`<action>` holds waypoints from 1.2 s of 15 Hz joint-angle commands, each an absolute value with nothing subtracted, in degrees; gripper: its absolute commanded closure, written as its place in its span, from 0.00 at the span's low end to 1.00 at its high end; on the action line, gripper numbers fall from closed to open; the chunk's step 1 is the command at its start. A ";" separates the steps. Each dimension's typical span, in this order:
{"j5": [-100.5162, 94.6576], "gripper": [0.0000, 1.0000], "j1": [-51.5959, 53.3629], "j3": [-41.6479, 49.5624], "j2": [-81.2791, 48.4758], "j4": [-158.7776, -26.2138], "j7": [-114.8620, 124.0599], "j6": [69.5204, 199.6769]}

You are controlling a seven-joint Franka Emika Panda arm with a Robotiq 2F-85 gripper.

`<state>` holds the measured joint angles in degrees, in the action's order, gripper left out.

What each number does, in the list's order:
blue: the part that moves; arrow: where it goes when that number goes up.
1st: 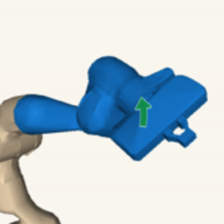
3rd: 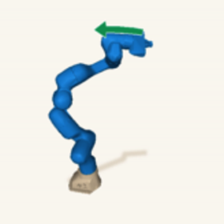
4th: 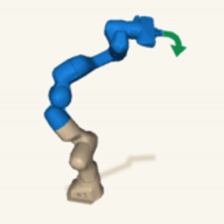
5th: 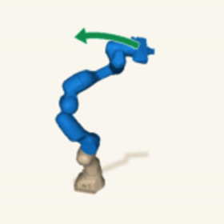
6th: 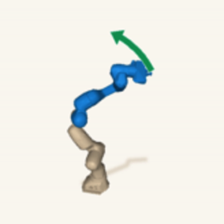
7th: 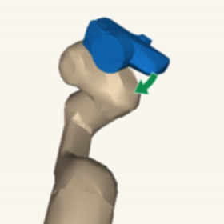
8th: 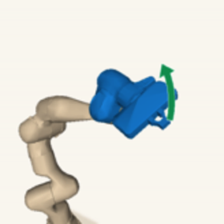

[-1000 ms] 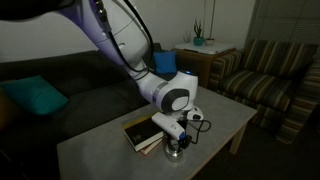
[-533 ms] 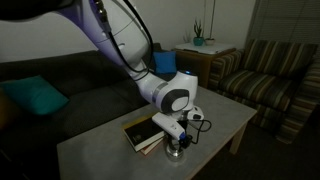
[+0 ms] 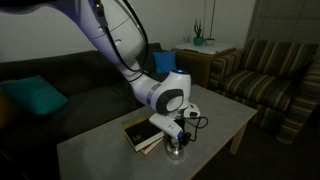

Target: Remove the lid from the silver object

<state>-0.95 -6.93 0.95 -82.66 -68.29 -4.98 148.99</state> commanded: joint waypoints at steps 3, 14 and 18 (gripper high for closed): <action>-2.81 0.56 -8.71 -2.79 -78.45 -75.71 -16.23 147.18; -2.58 0.56 -6.43 -0.28 -73.01 -85.21 -14.20 153.37; -3.28 0.56 -3.20 2.45 -68.36 -91.66 -12.36 157.98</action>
<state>-2.04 -5.95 -0.22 -74.31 -83.31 -14.65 154.28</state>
